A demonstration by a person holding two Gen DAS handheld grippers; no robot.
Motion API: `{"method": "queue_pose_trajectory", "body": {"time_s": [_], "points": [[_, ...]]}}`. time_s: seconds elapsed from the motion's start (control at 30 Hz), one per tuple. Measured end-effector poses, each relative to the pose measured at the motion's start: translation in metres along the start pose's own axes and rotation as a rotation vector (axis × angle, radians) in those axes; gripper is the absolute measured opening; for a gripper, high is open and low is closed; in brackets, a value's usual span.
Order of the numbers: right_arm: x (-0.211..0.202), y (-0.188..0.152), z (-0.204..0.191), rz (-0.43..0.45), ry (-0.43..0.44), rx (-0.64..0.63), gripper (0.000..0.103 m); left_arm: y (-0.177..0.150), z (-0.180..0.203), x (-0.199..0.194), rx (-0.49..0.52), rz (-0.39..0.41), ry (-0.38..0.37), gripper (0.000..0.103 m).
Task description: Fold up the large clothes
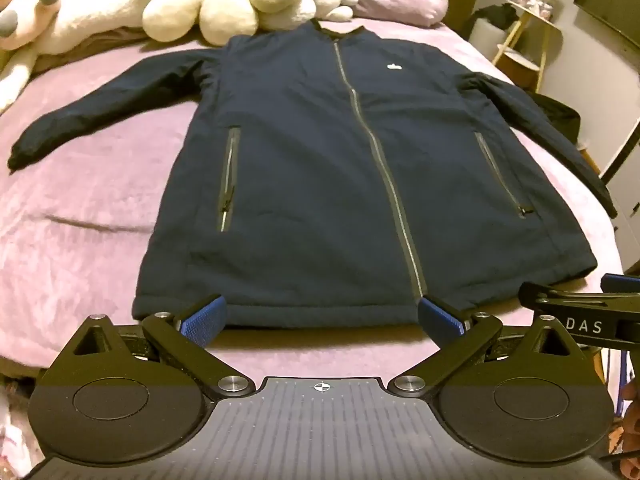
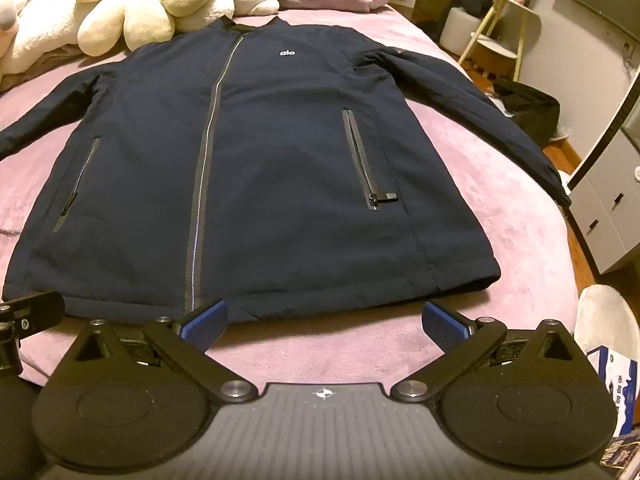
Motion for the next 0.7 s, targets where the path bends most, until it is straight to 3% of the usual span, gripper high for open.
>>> {"method": "queue_pose_trajectory", "body": {"time_s": [0.7], "points": [[-0.0005,-0.0018,0.0019,0.006,0.001,-0.003,0.103,-0.0022,-0.0023,0.0031,-0.006,-0.021,0.017,0.103]]}}
Point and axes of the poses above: each gripper's, at about its wrist camera, not at the fingertips, and x roughly the way its jaws point, z to its right, y to its top, the point moved 10 cm from there along x, roughly the way its jaws point, and after that the axes turned 7 degrees about -z, right-handed, at the moved point
